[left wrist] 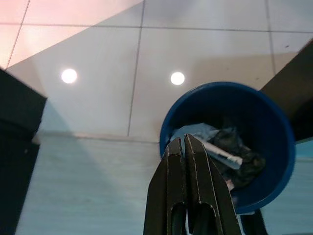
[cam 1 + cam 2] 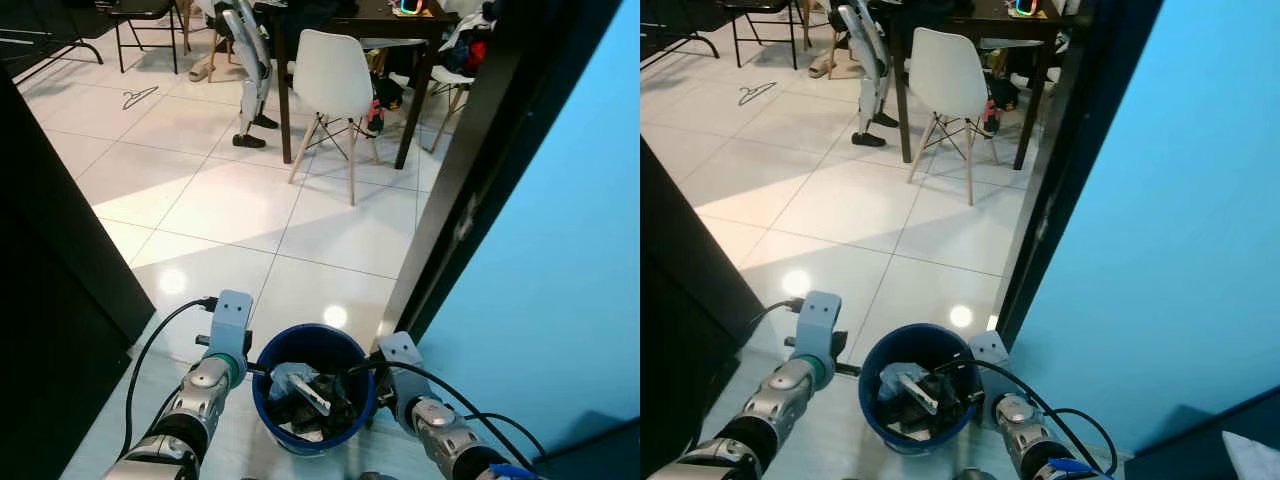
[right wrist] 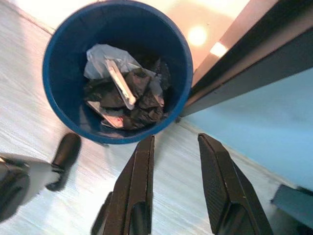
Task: Clean up the room
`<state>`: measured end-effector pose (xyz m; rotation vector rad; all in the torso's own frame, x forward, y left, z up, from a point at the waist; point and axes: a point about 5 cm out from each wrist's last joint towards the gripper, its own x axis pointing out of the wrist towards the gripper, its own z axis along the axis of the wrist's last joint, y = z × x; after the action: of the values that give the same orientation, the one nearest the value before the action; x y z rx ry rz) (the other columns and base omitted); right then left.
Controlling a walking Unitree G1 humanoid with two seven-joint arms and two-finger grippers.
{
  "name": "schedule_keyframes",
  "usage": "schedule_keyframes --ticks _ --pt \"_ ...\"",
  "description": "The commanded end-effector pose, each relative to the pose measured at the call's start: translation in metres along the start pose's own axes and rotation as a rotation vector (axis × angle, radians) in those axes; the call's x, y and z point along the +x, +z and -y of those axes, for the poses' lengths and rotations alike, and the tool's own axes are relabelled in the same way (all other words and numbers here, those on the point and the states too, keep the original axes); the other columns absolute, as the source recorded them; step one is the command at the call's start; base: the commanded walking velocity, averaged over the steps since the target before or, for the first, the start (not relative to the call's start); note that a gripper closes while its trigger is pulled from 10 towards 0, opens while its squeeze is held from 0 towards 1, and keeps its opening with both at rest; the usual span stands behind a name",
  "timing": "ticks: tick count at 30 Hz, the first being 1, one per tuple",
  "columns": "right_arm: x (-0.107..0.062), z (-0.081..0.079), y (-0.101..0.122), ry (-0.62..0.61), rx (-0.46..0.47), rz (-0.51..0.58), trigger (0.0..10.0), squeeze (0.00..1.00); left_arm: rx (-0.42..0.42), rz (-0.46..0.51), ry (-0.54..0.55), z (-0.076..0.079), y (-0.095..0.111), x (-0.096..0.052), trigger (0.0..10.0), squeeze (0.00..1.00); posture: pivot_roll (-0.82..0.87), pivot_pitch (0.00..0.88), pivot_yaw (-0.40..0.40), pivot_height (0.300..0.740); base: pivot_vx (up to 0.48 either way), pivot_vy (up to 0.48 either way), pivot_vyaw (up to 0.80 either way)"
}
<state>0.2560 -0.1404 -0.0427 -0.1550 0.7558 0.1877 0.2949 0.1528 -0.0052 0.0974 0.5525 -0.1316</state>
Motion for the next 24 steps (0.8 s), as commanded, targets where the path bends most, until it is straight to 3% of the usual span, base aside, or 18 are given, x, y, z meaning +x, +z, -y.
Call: schedule_keyframes --ticks 1,2,5,8,10,14,17,19,20,21,24 --pt "-0.001 -0.001 -0.008 0.005 0.015 -0.025 10.0 0.0 -0.05 -0.057 0.024 0.0 -0.014 -0.003 10.0 0.0 0.08 0.0 0.048 0.74 0.0 0.0 0.0" --pt "-0.001 -0.002 -0.008 0.008 0.003 -0.031 10.0 0.0 -0.086 -0.054 0.042 -0.003 -0.013 -0.002 10.0 0.0 0.08 0.0 0.051 0.74 0.0 0.0 0.0" --pt "-0.001 -0.002 -0.009 0.004 0.003 -0.033 10.0 0.0 -0.082 -0.048 0.046 -0.005 -0.01 -0.002 10.0 0.0 0.08 0.0 0.056 0.74 0.0 0.0 0.0" --pt "-0.001 0.003 -0.007 -0.029 0.052 -0.014 10.0 0.0 0.031 -0.086 -0.019 0.006 -0.019 -0.003 10.0 0.0 0.09 0.0 0.041 0.74 0.0 0.0 0.0" --pt "-0.002 0.004 -0.008 -0.026 0.041 -0.015 10.0 0.0 0.031 -0.085 -0.019 0.008 -0.021 -0.004 10.0 0.0 0.08 0.0 0.035 0.74 0.0 0.0 0.0" --pt "-0.002 0.003 -0.01 -0.015 -0.002 -0.017 10.0 0.0 -0.023 -0.052 0.025 -0.001 -0.013 -0.002 10.0 0.0 0.07 0.0 0.04 0.74 0.0 0.0 0.0" --pt "-0.003 0.008 -0.008 -0.048 0.075 0.002 10.0 0.0 -0.021 -0.083 0.012 0.001 -0.021 -0.004 10.0 0.0 0.09 0.0 0.04 0.74 0.0 0.0 0.0" --pt "-0.003 0.01 -0.007 -0.06 0.087 0.017 10.0 0.0 -0.073 -0.099 0.022 0.002 -0.024 -0.005 10.0 0.0 0.09 0.0 0.041 0.74 0.0 0.0 0.0" --pt "-0.003 0.009 -0.008 -0.061 0.08 0.024 10.0 0.0 -0.14 -0.07 0.05 -0.003 -0.017 -0.003 10.0 0.0 0.07 0.0 0.051 0.74 0.0 0.0 0.0" --pt "-0.003 0.009 -0.008 -0.061 0.08 0.024 10.0 0.0 -0.14 -0.07 0.05 -0.003 -0.017 -0.003 10.0 0.0 0.07 0.0 0.051 0.74 0.0 0.0 0.0" --pt "-0.004 0.013 -0.008 -0.107 0.149 0.034 10.0 0.0 -0.034 -0.056 0.027 -0.004 -0.012 -0.002 10.0 0.0 0.09 0.0 0.052 0.74 0.0 0.0 0.0"
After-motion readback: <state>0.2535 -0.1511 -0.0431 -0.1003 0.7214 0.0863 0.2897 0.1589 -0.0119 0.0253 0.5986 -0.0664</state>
